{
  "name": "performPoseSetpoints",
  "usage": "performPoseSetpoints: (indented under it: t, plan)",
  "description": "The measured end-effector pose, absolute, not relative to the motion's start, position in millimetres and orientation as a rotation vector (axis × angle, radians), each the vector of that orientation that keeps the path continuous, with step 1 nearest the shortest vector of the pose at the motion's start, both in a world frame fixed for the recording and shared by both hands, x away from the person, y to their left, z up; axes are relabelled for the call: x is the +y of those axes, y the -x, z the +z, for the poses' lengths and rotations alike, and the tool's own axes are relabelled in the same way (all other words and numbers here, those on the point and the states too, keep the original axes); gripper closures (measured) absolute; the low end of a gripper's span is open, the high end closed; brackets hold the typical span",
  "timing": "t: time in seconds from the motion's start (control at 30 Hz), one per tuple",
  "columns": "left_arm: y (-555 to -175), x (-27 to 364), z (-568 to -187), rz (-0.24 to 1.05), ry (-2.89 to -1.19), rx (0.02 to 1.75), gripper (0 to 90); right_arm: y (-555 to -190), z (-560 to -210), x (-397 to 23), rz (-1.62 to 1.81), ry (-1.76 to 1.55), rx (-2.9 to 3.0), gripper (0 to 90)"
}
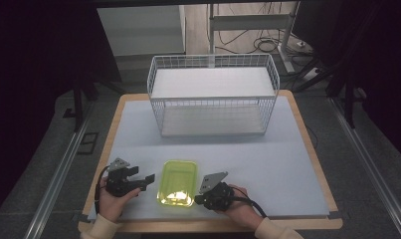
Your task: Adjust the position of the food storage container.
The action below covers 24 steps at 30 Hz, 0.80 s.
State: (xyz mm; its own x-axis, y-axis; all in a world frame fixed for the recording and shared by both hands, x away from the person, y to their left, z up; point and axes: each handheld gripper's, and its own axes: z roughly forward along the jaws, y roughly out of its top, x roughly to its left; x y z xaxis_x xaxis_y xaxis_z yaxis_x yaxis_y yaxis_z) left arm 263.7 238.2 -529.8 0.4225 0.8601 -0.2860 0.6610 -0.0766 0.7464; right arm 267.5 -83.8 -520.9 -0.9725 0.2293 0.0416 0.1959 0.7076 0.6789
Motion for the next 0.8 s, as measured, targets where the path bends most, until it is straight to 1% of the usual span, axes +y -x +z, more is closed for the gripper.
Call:
performPoseSetpoints:
  t: [0.3, 0.57, 0.8]
  plan:
    - [-264, 239, -530, 0.288, -1.805, 1.313, 19.6, -264, -526, -71, 1.126, -0.335, 2.88, 90.0]
    - [-264, 240, -529, 0.288, -1.8, 1.311, 19.7, -254, -525, -73, 1.138, -0.298, 2.898, 90.0]
    - [-263, 243, -529, 0.291, -1.797, 1.316, 19.7, -251, -525, -65, 1.151, -0.274, 2.903, 90.0]
